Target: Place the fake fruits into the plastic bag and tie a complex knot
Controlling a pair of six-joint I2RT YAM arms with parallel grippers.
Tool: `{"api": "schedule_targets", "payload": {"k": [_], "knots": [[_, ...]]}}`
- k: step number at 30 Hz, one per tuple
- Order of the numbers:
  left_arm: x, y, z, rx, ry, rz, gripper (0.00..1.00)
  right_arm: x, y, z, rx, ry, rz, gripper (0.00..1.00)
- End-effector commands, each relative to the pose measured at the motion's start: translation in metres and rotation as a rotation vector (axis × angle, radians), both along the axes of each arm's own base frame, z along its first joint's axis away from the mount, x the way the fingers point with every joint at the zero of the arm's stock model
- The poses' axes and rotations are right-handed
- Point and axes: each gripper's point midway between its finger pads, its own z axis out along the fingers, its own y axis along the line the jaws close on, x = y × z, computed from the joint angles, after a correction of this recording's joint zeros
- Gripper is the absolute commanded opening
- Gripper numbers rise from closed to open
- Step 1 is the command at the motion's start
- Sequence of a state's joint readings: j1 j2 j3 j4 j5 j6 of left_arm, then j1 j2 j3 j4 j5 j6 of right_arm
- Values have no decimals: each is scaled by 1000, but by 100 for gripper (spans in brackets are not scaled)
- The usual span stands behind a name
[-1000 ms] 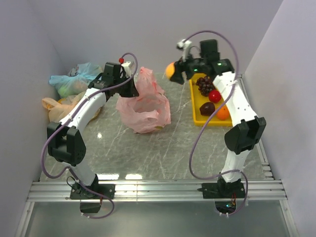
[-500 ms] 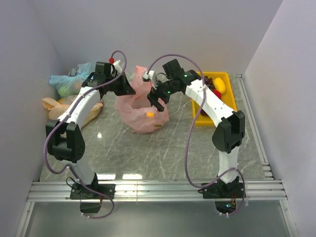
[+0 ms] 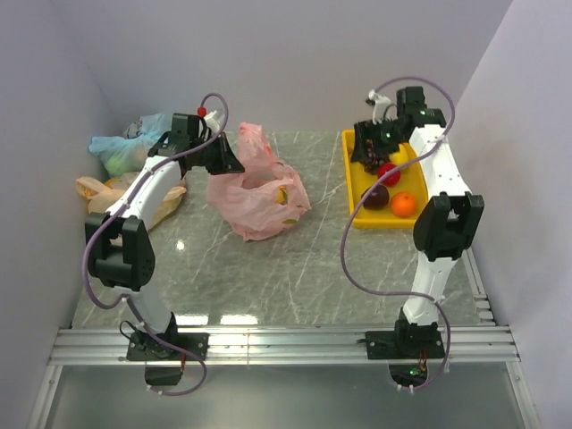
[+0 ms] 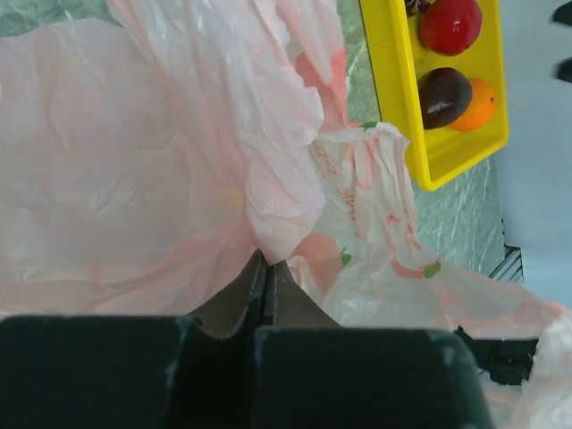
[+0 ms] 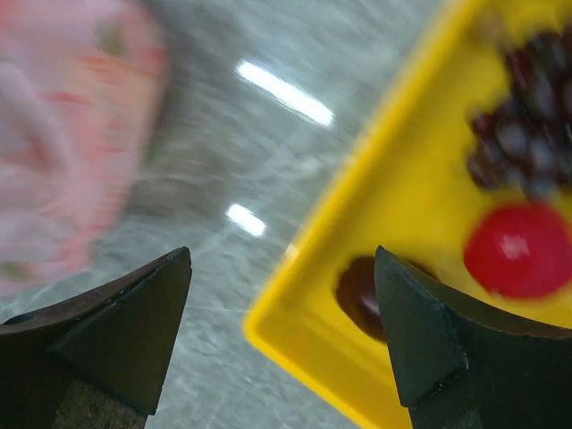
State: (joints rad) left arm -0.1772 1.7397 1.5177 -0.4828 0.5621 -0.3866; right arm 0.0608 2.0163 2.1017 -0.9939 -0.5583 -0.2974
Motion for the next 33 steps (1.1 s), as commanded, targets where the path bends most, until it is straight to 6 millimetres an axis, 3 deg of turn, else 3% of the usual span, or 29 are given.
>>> {"api": "schedule_targets", "payload": {"k": [1,2,7,18,29,33], "knots": [[4,-3,4,-13,-25,-25,0,-22,-27,-58,-111,193,-123,89],[3,-3,3,-13,-24,-25,0,-21,-43,-67,-174,198,-171,91],[4,-3,0,-9,-22,-24,0,-23,-72,-109,-306,236,-237,98],[7,-1,-7,11,-16,-24,0,-20,-81,-160,-385,281,-210,100],[11,-1,-10,15,-11,-23,0,-35,-82,-177,-433,338,-167,100],[9,-2,-10,9,-7,-24,0,-37,-76,-161,-396,333,-163,87]]}}
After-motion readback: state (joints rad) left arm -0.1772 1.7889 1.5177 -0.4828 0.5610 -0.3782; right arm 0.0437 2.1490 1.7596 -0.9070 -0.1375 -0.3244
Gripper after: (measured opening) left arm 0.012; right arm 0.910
